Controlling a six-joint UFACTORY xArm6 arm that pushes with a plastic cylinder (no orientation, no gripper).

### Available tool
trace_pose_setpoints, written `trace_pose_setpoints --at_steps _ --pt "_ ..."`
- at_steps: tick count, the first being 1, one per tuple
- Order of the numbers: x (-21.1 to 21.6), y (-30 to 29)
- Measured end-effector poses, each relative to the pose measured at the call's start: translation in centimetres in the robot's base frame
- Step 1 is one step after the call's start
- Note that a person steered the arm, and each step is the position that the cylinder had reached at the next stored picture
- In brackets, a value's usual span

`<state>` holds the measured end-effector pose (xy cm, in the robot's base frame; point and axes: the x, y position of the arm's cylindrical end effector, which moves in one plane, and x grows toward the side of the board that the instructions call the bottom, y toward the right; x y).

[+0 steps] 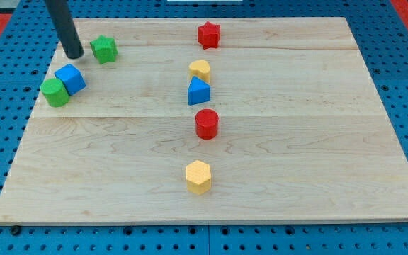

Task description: Place the green star above the yellow heart

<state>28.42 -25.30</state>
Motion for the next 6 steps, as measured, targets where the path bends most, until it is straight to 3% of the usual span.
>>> trace_pose_setpoints --at_steps 1,2,3,5,6 --pt "-0.5 4.8" --pt "2.0 12.3" --pt "3.1 9.4" --pt "2.9 21.2" --pt "2.8 17.2"
